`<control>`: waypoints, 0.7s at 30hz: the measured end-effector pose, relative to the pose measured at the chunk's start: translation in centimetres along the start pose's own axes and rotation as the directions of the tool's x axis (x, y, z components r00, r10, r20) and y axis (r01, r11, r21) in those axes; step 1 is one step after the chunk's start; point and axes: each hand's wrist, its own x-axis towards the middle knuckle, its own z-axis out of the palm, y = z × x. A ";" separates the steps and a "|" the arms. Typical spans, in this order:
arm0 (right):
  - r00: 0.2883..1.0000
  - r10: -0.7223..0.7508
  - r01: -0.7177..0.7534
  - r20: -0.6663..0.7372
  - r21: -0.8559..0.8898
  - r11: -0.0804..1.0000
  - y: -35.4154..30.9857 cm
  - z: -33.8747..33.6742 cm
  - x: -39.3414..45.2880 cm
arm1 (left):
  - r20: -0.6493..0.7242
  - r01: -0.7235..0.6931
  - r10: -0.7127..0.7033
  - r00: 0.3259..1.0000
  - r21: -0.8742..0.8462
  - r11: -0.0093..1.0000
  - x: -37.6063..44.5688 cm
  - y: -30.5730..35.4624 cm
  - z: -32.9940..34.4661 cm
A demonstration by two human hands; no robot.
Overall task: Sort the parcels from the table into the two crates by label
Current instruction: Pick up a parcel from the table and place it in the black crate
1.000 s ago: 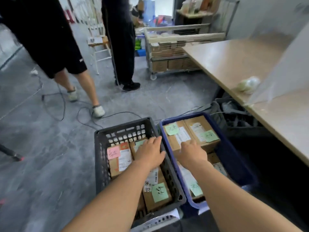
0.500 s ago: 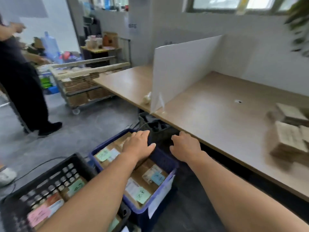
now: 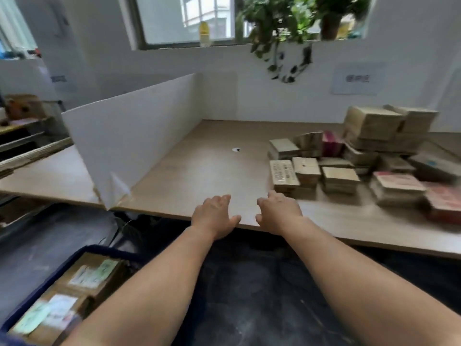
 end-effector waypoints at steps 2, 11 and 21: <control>0.998 0.066 -0.066 -0.012 0.004 0.998 3.6 0.2 -1.0 | 0.014 -0.057 0.057 0.998 0.018 0.998 1.3 3.8 0.7; 0.947 0.320 -0.320 0.001 0.014 0.947 17.2 0.9 -4.1 | 0.017 -0.296 0.296 0.955 0.000 0.955 6.0 17.8 3.1; 0.895 0.446 -0.445 0.000 0.034 0.895 25.3 2.1 -0.1 | 0.056 -0.422 0.422 0.905 -0.001 0.906 14.6 25.3 4.7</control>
